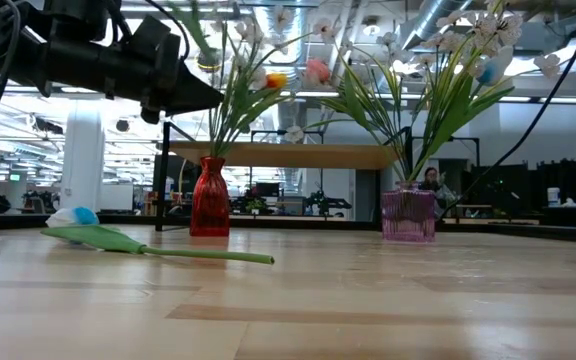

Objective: Pick and place flowers into a vace then onto a shelf
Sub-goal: Put the red tulip into the red vase

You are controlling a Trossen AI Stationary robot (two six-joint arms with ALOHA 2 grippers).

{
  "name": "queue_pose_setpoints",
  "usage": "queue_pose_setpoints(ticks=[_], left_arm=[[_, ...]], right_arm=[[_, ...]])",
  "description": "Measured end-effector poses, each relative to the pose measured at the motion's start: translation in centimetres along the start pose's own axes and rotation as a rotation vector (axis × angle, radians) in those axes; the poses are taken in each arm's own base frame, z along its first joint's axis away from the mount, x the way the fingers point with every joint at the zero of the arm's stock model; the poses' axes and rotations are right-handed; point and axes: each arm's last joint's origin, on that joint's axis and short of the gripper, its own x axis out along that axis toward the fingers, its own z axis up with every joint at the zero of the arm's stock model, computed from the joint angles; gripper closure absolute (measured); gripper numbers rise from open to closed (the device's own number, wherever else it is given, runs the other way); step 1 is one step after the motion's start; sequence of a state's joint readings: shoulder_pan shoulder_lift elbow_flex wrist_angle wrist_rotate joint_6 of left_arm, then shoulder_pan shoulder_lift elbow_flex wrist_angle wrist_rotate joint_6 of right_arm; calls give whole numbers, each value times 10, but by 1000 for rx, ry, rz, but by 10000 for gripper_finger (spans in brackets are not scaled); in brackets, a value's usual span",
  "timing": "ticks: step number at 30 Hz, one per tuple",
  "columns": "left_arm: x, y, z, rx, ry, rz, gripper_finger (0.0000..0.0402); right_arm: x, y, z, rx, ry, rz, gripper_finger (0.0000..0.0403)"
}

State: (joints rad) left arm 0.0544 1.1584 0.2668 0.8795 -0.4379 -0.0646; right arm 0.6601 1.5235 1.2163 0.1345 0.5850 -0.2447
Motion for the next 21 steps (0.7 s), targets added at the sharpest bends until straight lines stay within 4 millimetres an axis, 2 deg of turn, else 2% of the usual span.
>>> queue_pose_setpoints(ticks=[8, 21], left_arm=[[0, 1, -5, 8, 50, 25, 271], [-1, 0, -13, 15, 128, 19, 280]], right_arm=[[0, 0, 0, 0, 0, 0, 171], [0, 0, 0, 0, 0, 0, 171]])
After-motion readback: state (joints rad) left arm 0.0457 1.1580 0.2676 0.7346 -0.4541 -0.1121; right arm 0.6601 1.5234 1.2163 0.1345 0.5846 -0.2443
